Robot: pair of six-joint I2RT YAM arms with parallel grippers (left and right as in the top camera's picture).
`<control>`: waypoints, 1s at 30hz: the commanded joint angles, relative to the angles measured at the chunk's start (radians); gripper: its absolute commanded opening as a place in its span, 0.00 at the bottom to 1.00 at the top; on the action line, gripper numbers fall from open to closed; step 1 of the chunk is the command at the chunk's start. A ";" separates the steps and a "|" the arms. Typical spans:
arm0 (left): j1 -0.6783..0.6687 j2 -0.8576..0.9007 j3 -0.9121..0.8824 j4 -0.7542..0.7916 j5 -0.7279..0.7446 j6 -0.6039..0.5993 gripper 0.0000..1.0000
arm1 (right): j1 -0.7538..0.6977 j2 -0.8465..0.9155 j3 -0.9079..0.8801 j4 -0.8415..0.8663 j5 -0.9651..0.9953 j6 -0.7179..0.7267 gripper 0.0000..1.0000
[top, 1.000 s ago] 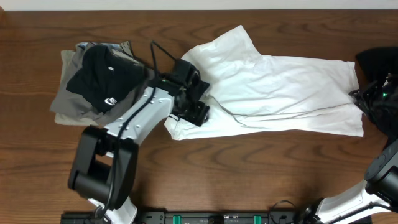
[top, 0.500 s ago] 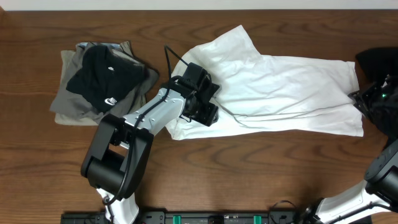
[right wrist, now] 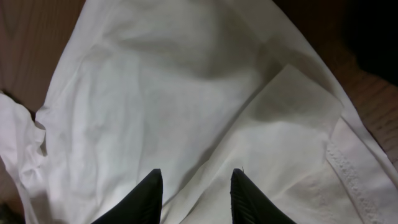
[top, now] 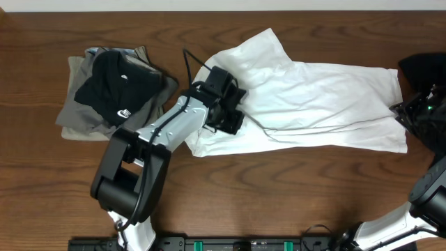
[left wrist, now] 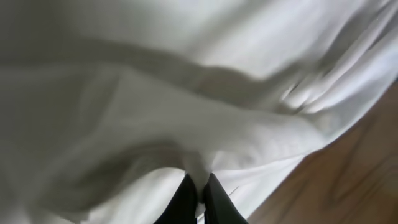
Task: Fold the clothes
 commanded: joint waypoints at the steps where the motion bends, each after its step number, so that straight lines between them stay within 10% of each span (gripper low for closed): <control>1: 0.003 -0.094 0.080 0.002 -0.047 -0.016 0.06 | -0.001 -0.022 0.012 -0.001 0.005 -0.019 0.34; 30: 0.013 -0.043 0.121 0.010 -0.125 0.098 0.06 | -0.003 -0.019 -0.110 0.037 0.283 0.025 0.42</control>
